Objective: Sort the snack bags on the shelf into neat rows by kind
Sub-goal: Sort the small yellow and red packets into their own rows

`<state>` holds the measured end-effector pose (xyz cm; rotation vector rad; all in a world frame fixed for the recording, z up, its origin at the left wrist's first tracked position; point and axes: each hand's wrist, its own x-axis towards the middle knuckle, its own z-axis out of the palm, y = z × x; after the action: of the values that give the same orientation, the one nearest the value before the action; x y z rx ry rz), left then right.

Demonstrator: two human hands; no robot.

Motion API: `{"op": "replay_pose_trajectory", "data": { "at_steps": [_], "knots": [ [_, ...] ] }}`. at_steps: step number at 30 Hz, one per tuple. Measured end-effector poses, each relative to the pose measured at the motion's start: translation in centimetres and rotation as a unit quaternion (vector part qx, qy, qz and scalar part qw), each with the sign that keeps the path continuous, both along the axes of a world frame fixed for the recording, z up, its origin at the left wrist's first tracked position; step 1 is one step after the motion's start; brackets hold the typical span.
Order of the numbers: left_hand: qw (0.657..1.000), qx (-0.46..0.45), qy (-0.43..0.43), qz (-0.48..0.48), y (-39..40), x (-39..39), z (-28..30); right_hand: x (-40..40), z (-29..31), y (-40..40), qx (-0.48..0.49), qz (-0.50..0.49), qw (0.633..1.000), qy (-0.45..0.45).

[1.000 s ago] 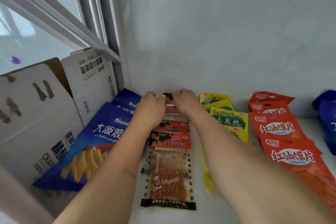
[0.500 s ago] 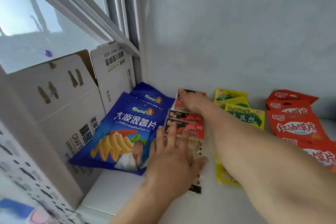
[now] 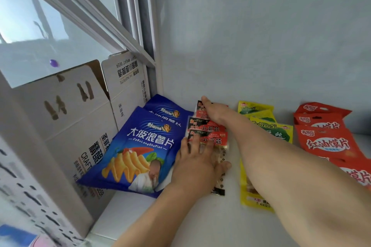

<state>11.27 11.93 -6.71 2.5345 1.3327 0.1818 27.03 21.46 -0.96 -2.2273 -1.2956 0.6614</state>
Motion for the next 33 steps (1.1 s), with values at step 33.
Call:
{"op": "replay_pose_trajectory", "data": {
  "at_steps": [33],
  "knots": [
    [0.995,-0.058,-0.075,0.043,3.4,1.5,-0.5,1.3,-3.6,-0.3,-0.093,0.131,0.938,-0.308]
  ]
}}
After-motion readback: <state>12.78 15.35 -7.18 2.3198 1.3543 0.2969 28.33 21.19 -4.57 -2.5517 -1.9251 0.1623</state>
